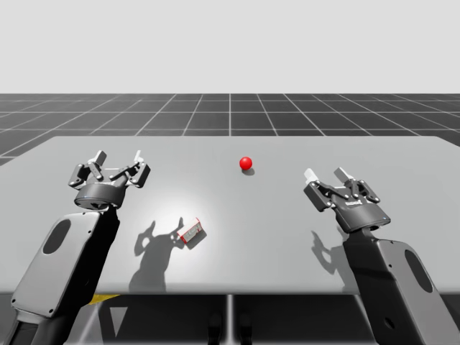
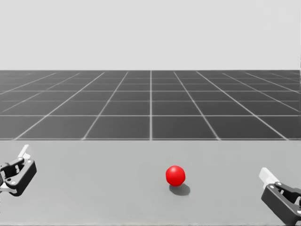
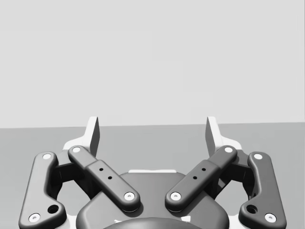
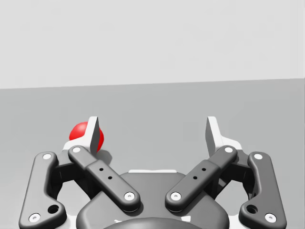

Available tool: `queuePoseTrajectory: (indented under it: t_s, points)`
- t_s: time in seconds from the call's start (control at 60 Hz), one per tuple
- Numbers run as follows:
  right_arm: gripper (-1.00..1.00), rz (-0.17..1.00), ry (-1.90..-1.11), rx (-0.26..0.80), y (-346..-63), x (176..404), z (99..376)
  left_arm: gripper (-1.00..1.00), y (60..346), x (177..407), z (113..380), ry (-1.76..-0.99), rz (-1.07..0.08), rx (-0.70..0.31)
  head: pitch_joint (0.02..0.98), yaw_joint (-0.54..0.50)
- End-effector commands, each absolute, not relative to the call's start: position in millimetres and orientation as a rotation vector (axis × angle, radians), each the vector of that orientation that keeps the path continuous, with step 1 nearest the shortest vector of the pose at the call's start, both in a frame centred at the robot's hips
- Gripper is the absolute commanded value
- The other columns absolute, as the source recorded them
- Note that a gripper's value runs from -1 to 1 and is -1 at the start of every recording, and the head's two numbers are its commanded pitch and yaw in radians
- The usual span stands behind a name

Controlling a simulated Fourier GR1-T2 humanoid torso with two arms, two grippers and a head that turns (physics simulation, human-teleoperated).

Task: Watch the red light. When it turns green, pick up the object.

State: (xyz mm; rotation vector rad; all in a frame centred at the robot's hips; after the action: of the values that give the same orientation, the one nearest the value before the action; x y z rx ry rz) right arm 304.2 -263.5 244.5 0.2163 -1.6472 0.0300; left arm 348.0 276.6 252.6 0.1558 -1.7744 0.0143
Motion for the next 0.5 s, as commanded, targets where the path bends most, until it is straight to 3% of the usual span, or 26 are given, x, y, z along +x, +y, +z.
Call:
queuePoseTrajectory:
  t_s: [0.017, 0.267, 0.5]
  points:
    - [-1.00, 0.031, -1.649, 0.207, -263.9, 304.5, 245.0, -1.00, 276.7, 348.5, 252.3, -1.774, 0.013, 0.156, 0.417, -0.01]
    - [-1.00, 0.036, -1.645, 0.209, -262.9, 304.7, 244.6, -1.00, 274.7, 350.7, 251.0, -1.774, -0.029, 0.157, 0.559, -0.09]
    - [-1.00, 0.040, -1.649, 0.208, -262.6, 303.8, 245.5, -1.00, 273.2, 350.8, 250.4, -1.777, -0.040, 0.153, 0.586, -0.10]
